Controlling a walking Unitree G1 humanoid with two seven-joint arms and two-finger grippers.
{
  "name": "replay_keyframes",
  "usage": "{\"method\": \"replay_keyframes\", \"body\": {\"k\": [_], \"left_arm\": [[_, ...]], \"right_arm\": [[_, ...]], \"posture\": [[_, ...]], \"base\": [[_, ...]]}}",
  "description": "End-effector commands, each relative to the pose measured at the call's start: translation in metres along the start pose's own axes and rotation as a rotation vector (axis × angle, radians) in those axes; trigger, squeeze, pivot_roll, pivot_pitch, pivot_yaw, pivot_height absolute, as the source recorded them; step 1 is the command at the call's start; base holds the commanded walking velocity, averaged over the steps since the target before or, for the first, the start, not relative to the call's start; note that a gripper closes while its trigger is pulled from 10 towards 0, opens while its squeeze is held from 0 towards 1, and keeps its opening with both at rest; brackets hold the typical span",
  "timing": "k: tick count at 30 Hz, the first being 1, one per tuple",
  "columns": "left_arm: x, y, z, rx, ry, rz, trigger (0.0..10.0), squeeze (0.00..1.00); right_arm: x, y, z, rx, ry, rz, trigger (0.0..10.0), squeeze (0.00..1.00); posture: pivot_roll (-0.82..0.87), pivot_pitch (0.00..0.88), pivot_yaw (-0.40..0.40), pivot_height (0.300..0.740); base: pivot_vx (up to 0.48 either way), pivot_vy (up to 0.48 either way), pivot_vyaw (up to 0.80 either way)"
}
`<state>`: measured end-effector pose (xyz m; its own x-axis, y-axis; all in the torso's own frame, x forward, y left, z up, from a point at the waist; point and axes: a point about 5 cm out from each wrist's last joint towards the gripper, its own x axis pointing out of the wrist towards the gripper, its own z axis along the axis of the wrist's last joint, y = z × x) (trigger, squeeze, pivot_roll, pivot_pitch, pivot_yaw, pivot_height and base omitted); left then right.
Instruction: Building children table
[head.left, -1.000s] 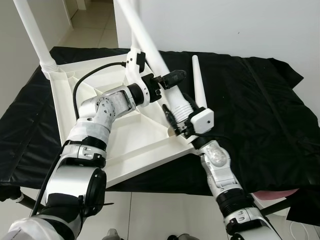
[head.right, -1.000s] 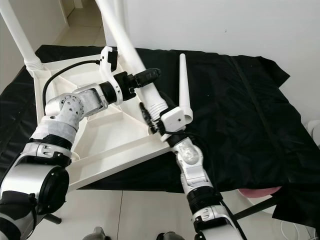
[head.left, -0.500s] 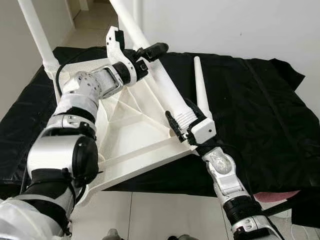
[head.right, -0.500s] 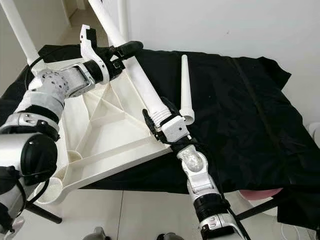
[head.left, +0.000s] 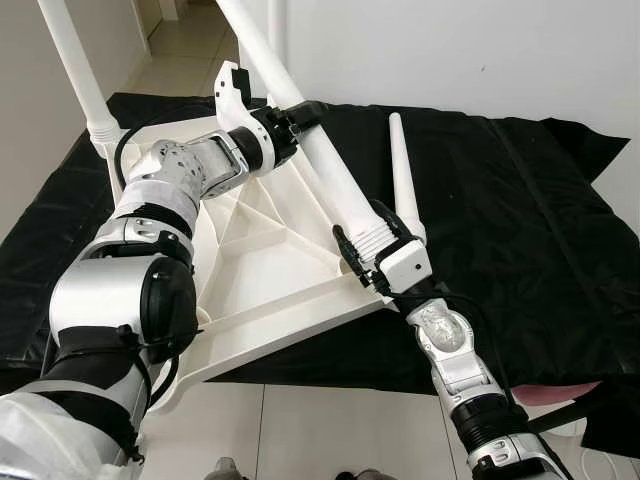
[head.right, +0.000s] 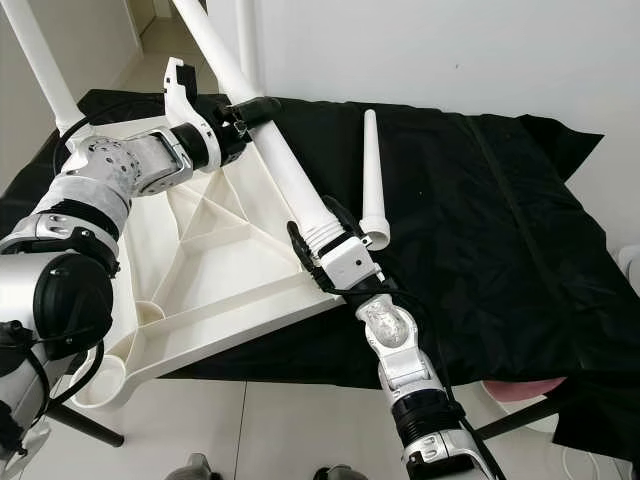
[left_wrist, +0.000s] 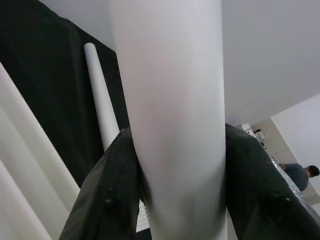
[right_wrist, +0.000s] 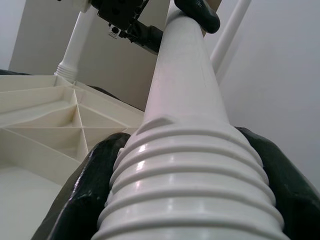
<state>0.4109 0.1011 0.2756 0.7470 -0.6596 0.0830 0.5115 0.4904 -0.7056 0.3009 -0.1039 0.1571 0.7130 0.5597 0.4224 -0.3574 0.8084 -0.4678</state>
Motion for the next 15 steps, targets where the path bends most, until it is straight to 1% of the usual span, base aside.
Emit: {"method": "replay_keyframes", "body": {"k": [1, 4, 5, 8, 9, 10, 13, 14, 15], "left_arm": [[0.0016, -0.0042, 0.0036, 0.036, 0.004, -0.018, 0.0, 0.0], [0.0017, -0.0046, 0.0056, 0.038, -0.003, -0.015, 0.0, 0.0], [0.0015, -0.004, 0.0065, 0.04, -0.008, -0.008, 0.0, 0.0], [0.0014, -0.0037, 0.007, 0.037, -0.012, -0.006, 0.0, 0.0], [0.0014, -0.0037, 0.0073, 0.039, -0.007, -0.003, 10.0, 0.0], [0.0014, -0.0048, 0.0087, 0.025, -0.016, -0.014, 10.0, 0.0], [0.0014, -0.0064, 0.0101, 0.018, -0.021, -0.026, 10.0, 0.0], [0.0017, -0.0077, 0.012, 0.042, -0.027, -0.025, 10.0, 0.0], [0.0017, -0.0077, 0.012, 0.042, -0.027, -0.025, 10.0, 0.0]], "right_arm": [[0.0032, 0.0012, 0.0046, -0.022, -0.035, 0.022, 10.0, 0.0], [0.0038, 0.001, 0.0044, -0.016, -0.035, 0.016, 10.0, 0.0], [0.0046, 0.0018, 0.0051, 0.01, -0.041, 0.021, 10.0, 1.0], [0.0052, 0.0023, 0.0057, 0.03, -0.045, 0.025, 10.0, 1.0], [0.006, 0.0025, 0.0063, 0.046, -0.047, 0.017, 10.0, 1.0], [0.0066, 0.0027, 0.007, 0.047, -0.051, 0.015, 10.0, 1.0], [0.0072, 0.0032, 0.0073, 0.065, -0.049, 0.006, 10.0, 1.0], [0.0076, 0.0046, 0.0079, 0.077, -0.049, 0.001, 10.0, 1.0], [0.0076, 0.0046, 0.0079, 0.077, -0.049, 0.001, 10.0, 1.0]], "posture": [[0.01, 0.0, -0.014, 0.74], [0.01, 0.0, -0.017, 0.74], [0.01, 0.0, -0.016, 0.74], [0.01, 0.0, -0.017, 0.74], [0.01, 0.0, -0.015, 0.74], [0.01, 0.0, -0.015, 0.74], [0.01, 0.0, -0.015, 0.74], [0.01, 0.0, -0.015, 0.74], [0.01, 0.0, -0.015, 0.74]], "base": [[0.0, 0.0, 0.0], [0.0, 0.0, 0.0], [0.0, 0.0, 0.0], [0.0, 0.0, 0.0], [0.0, 0.0, 0.0], [0.0, 0.0, 0.0], [0.0, 0.0, 0.0], [0.0, 0.0, 0.0], [0.0, 0.0, 0.0]]}}
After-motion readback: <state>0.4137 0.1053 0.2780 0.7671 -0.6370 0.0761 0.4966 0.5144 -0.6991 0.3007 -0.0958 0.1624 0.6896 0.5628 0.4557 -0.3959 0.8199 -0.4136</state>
